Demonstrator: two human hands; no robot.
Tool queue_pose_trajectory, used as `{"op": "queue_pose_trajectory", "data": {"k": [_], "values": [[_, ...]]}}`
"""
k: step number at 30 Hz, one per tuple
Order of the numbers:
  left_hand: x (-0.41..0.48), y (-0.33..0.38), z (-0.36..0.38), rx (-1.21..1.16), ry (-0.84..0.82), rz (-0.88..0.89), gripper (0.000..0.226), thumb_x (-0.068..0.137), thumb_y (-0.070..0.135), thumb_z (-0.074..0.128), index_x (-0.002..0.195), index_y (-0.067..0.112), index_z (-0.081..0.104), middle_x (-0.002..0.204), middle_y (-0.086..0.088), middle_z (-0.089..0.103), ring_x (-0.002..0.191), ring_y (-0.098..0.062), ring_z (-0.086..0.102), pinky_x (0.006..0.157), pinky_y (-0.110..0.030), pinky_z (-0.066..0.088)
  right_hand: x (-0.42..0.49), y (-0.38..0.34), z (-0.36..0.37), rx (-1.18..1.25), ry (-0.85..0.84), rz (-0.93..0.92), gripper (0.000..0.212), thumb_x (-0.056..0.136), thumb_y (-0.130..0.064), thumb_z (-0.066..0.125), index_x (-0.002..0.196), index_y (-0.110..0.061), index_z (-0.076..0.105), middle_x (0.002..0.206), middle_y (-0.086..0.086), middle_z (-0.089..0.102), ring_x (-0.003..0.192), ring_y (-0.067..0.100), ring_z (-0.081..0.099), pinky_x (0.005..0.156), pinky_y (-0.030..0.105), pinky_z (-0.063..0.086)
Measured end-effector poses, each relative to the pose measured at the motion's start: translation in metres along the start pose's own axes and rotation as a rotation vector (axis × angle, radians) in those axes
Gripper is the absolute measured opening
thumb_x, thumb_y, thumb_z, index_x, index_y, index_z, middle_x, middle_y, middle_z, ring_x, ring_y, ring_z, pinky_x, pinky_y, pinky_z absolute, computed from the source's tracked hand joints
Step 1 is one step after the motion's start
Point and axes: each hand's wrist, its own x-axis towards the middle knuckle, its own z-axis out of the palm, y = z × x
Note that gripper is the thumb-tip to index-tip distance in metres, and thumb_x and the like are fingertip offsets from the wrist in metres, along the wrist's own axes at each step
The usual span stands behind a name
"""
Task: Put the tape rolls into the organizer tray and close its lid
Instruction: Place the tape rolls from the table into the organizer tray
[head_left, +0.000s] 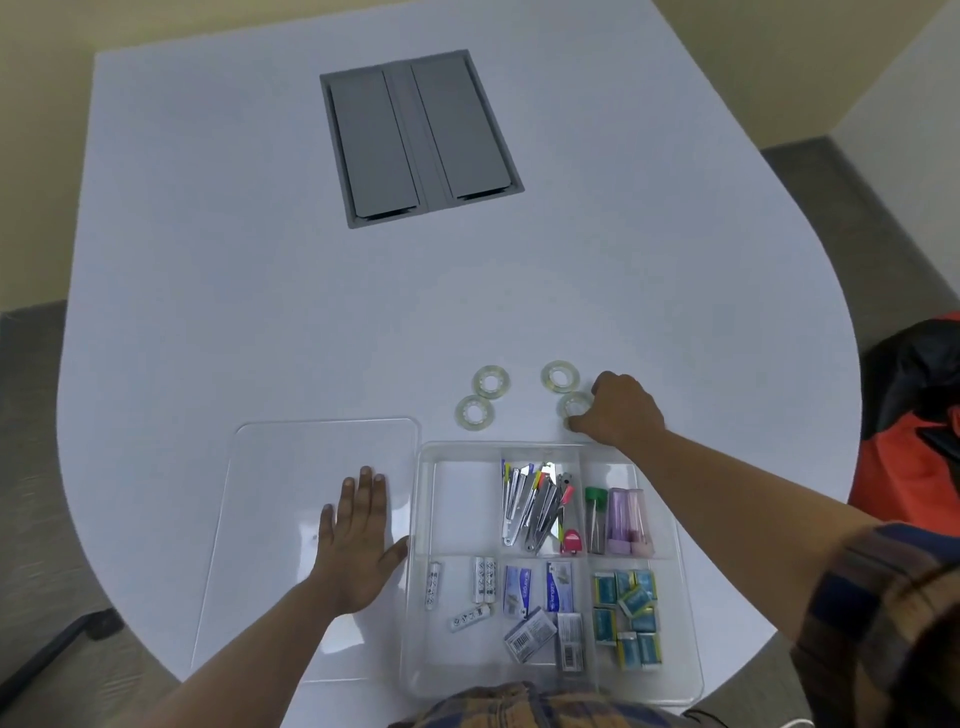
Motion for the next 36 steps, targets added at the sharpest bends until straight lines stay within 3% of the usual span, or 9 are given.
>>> {"op": "queue_pose_trajectory", "data": {"k": [7,13,18,22,26,31,33,36], "values": [[0.0,-0.001,0.002,-0.008,0.031,0.011,0.103,0.062,0.085,-0.017,0.14,0.019,-0.029,0.146,0.006,-0.04,0.126,-0.006,-0.048,0.108,-0.038,-0.021,-0.002,0.002,0.005,-0.039,0.042,-0.017,0.049,0.068,-0.043,0.07,0.106,-0.016,0.056,0.101,0.004,0.06,0.088,0.026,0.06,0.069,0.033,0.05],[0.0,-0.004,0.005,-0.013,0.049,0.016,0.1,0.065,0.084,-0.015,0.141,0.02,-0.029,0.148,0.006,-0.039,0.129,-0.008,-0.045,0.109,-0.041,-0.02,-0.027,-0.013,-0.016,-0.003,0.165,-0.017,0.048,0.059,-0.056,0.062,0.091,-0.02,0.057,0.086,0.0,0.062,0.073,0.023,0.061,0.067,0.032,0.051],[-0.001,-0.003,0.006,-0.025,0.065,0.024,0.099,0.064,0.083,-0.017,0.14,0.02,-0.031,0.147,0.006,-0.04,0.131,-0.01,-0.044,0.11,-0.041,-0.02,-0.08,-0.04,-0.016,0.071,0.138,-0.363,0.048,0.071,-0.05,0.063,0.114,-0.032,0.052,0.099,-0.006,0.065,0.083,0.021,0.063,0.07,0.033,0.05],[0.0,-0.004,0.008,-0.047,0.089,0.031,0.098,0.066,0.083,-0.013,0.141,0.022,-0.029,0.149,0.007,-0.037,0.132,-0.009,-0.042,0.111,-0.042,-0.018,-0.117,-0.052,0.009,0.016,0.016,-0.601,0.041,0.073,-0.045,0.06,0.112,-0.035,0.05,0.098,-0.006,0.062,0.084,0.02,0.061,0.068,0.037,0.052],[-0.001,-0.003,0.009,-0.048,0.105,0.037,0.099,0.065,0.084,-0.014,0.141,0.021,-0.028,0.149,0.005,-0.036,0.132,-0.01,-0.041,0.112,-0.042,-0.018,-0.129,-0.056,0.034,-0.146,-0.104,-0.724,0.035,0.078,-0.042,0.057,0.111,-0.031,0.06,0.11,-0.006,0.057,0.096,0.017,0.058,0.071,0.036,0.052],[-0.002,-0.003,0.007,-0.047,0.111,0.034,0.099,0.064,0.083,-0.017,0.14,0.021,-0.03,0.148,0.005,-0.038,0.131,-0.01,-0.042,0.111,-0.042,-0.018,-0.131,-0.064,0.048,-0.346,-0.13,-0.782,0.027,0.084,-0.028,0.057,0.108,-0.021,0.068,0.123,0.001,0.056,0.106,0.025,0.055,0.078,0.04,0.05],[-0.002,-0.003,0.008,-0.05,0.112,0.037,0.1,0.064,0.083,-0.017,0.14,0.02,-0.031,0.149,0.005,-0.038,0.132,-0.01,-0.042,0.111,-0.041,-0.019,-0.128,-0.065,0.053,-0.427,-0.111,-0.827,0.022,0.081,-0.021,0.061,0.101,-0.022,0.072,0.121,0.002,0.058,0.105,0.026,0.053,0.08,0.041,0.048],[-0.002,-0.004,0.008,-0.059,0.125,0.042,0.099,0.065,0.083,-0.015,0.141,0.019,-0.028,0.15,0.005,-0.034,0.135,-0.012,-0.037,0.111,-0.041,-0.018,-0.124,-0.066,0.057,-0.539,-0.114,-0.853,0.015,0.072,-0.017,0.071,0.086,-0.022,0.074,0.107,0.001,0.061,0.094,0.024,0.052,0.071,0.035,0.039]]}}
